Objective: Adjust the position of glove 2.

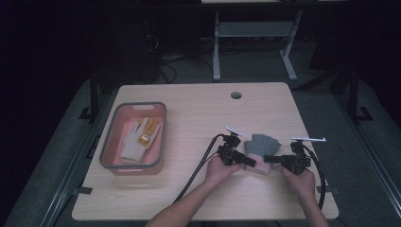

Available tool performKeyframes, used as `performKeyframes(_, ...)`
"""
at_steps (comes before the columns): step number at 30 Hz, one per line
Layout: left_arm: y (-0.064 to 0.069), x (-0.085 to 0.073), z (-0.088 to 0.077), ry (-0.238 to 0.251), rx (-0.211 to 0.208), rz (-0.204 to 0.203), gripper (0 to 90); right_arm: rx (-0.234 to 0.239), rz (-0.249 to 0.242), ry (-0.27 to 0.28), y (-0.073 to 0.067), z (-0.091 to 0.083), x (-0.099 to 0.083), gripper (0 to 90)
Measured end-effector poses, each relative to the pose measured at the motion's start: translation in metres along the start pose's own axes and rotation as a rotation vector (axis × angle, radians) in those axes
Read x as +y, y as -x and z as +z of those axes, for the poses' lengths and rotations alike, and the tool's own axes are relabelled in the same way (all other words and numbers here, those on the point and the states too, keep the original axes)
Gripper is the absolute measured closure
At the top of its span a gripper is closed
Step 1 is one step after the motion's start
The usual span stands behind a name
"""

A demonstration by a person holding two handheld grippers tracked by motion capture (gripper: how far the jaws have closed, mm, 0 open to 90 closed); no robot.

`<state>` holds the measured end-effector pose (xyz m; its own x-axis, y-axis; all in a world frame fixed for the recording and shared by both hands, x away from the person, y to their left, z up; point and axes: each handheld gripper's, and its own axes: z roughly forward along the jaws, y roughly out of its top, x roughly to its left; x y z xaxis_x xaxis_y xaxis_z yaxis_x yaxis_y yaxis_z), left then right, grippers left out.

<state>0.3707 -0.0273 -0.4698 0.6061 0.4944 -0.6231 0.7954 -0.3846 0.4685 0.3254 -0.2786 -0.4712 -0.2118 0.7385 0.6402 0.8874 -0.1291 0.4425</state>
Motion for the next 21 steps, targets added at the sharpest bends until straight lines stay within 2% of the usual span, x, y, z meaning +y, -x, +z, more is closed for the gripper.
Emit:
performKeyframes(6, 0.0, 0.001, -0.005, 0.007, 0.0, 0.003, 64.1, -0.023, -0.051, 0.005, -0.008, -0.002, 0.004, 72.9)
performKeyframes(12, 0.002, 0.002, -0.016, 0.02, -0.003, 0.017, 64.2, -0.026, -0.065, -0.008, -0.019, -0.004, 0.008, 73.0)
performKeyframes(15, 0.004, 0.003, -0.022, 0.037, -0.003, 0.023, 64.2, -0.019, -0.081, 0.003, -0.026, -0.006, 0.011, 73.0)
performKeyframes(21, 0.006, 0.004, -0.036, 0.048, 0.007, 0.052, 64.2, -0.021, -0.109, -0.004, -0.039, -0.007, 0.017, 73.0)
